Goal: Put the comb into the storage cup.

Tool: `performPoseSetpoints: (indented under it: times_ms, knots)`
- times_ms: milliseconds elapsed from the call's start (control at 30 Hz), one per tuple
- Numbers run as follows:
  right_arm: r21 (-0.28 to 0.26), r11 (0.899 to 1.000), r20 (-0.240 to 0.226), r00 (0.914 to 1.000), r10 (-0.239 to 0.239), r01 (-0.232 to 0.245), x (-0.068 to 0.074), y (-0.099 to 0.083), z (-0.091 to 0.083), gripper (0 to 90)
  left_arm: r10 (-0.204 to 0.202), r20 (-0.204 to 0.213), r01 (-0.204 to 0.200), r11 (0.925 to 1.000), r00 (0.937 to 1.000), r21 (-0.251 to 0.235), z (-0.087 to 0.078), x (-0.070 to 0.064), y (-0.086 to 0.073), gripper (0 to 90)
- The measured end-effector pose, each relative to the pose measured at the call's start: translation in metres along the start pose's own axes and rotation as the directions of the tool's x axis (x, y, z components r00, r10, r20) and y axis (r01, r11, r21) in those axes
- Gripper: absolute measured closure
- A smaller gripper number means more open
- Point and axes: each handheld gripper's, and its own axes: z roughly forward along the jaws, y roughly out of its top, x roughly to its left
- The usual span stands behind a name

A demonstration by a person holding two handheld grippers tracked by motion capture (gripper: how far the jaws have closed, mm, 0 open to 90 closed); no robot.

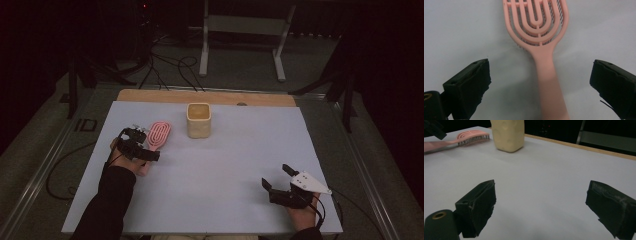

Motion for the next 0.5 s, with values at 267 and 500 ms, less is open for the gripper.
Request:
performPoseSetpoints:
  times_ms: [267,500]
  knots:
    - [0.001,1.000,-0.002,1.0000,-0.002,0.002,0.000,0.000,0.000,9.2,-0.005,0.014,0.004,0.9972,0.9999,0.075,0.013,0.001,0.005,5.3]
    - [0.005,1.000,-0.001,1.0000,-0.004,0.004,0.000,0.000,0.001,9.2,-0.034,-0.005,0.034,0.9927,0.9994,0.116,0.020,0.002,0.009,13.6]
